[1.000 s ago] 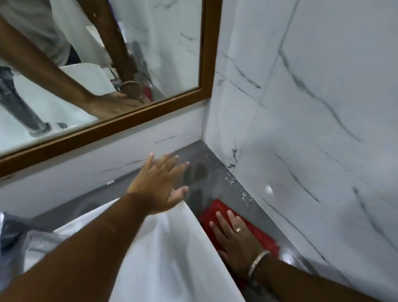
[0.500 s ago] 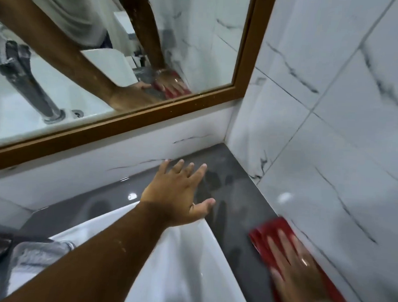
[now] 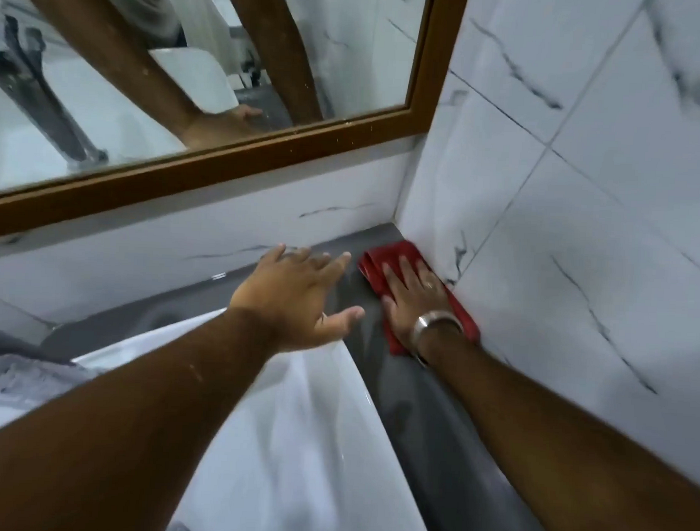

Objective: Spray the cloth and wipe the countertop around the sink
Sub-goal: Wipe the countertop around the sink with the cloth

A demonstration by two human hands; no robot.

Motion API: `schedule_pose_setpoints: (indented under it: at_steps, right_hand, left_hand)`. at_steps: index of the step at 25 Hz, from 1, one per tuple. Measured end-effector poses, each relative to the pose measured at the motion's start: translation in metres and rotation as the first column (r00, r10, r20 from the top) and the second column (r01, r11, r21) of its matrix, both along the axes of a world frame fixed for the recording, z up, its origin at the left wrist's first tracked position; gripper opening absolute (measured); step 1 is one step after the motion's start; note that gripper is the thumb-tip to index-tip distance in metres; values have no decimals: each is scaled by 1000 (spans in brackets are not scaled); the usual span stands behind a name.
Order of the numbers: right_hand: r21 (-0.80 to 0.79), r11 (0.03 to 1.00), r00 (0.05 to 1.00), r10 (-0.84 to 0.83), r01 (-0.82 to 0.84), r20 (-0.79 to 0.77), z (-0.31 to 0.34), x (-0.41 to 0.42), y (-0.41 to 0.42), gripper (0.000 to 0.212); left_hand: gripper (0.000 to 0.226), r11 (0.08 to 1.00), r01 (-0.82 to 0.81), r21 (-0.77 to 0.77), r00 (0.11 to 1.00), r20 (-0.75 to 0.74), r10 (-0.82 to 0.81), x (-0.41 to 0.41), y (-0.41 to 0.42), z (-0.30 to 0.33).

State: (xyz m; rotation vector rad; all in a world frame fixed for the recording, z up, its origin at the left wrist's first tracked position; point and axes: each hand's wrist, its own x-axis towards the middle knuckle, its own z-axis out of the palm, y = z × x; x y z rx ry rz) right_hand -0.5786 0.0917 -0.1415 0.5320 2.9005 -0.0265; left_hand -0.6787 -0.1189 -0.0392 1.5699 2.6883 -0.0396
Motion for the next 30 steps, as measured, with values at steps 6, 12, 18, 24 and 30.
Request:
schedule_pose_setpoints:
  at_steps: [6, 12, 18, 24, 30]
  right_hand:
    - [37, 997, 997, 67, -69, 39, 7, 312, -26, 60]
    - [-102, 994, 995, -39, 29, -96, 14, 71, -8, 62]
    - [45, 985, 983, 171, -168, -64, 3, 299, -28, 71]
    - [-78, 997, 997, -32, 26, -71, 3, 370, -84, 62]
    - [-42, 996, 997, -74, 72, -28, 18, 333, -36, 61]
  left_hand:
    - [93, 998, 53, 15, 998, -21, -53, 5, 0, 9]
    - [94, 993, 85, 77, 991, -115, -76, 1, 0, 2]
    - [91, 986, 132, 106, 988, -90, -122, -3, -1, 3]
    - [85, 980, 158, 120, 983, -115, -144, 6, 0, 6]
    - [81, 993, 115, -24, 989, -92, -117, 3, 0, 4]
